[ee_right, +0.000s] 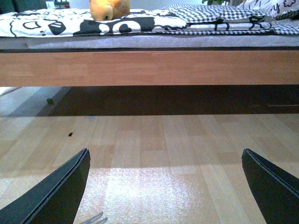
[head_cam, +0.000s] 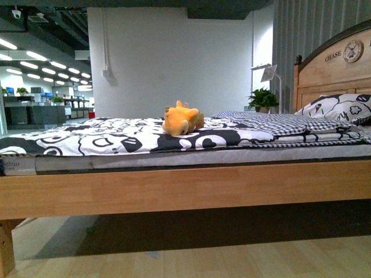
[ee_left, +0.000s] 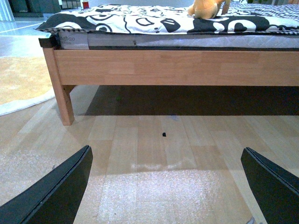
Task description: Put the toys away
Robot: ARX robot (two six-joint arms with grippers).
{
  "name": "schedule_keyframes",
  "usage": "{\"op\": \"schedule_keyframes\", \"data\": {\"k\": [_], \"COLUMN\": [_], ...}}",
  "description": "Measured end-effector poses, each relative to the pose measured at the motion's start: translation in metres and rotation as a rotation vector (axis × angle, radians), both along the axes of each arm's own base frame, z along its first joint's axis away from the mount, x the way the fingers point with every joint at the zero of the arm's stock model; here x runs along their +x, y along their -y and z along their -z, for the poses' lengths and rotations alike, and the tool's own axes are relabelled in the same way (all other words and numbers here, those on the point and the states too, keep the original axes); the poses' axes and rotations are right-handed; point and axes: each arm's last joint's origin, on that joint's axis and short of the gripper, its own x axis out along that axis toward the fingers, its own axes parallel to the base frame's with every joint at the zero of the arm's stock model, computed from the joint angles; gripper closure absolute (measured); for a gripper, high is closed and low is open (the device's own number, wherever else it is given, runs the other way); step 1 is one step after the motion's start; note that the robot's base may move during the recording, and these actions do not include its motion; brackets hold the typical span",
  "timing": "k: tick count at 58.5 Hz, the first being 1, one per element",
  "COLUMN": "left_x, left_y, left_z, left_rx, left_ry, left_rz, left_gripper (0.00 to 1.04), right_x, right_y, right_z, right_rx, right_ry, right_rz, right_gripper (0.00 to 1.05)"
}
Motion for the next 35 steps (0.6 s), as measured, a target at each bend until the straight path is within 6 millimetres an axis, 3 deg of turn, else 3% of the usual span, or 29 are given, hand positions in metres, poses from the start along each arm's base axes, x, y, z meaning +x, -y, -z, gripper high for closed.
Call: {"op": "schedule_keyframes", "data": {"k": [35], "left_x": [0.0000], "left_y": [0.0000], "left_z": [0.0000], "left_rx": [0.000], "left_ry": [0.000], "left_rz": [0.000], "left_gripper": [0.06], "right_x": [0.0000], "right_y": [0.0000], "right_z": [0.0000], "right_rx": [0.000], "right_ry": [0.000], "right_rz": [0.000], "right_gripper": [0.07]}}
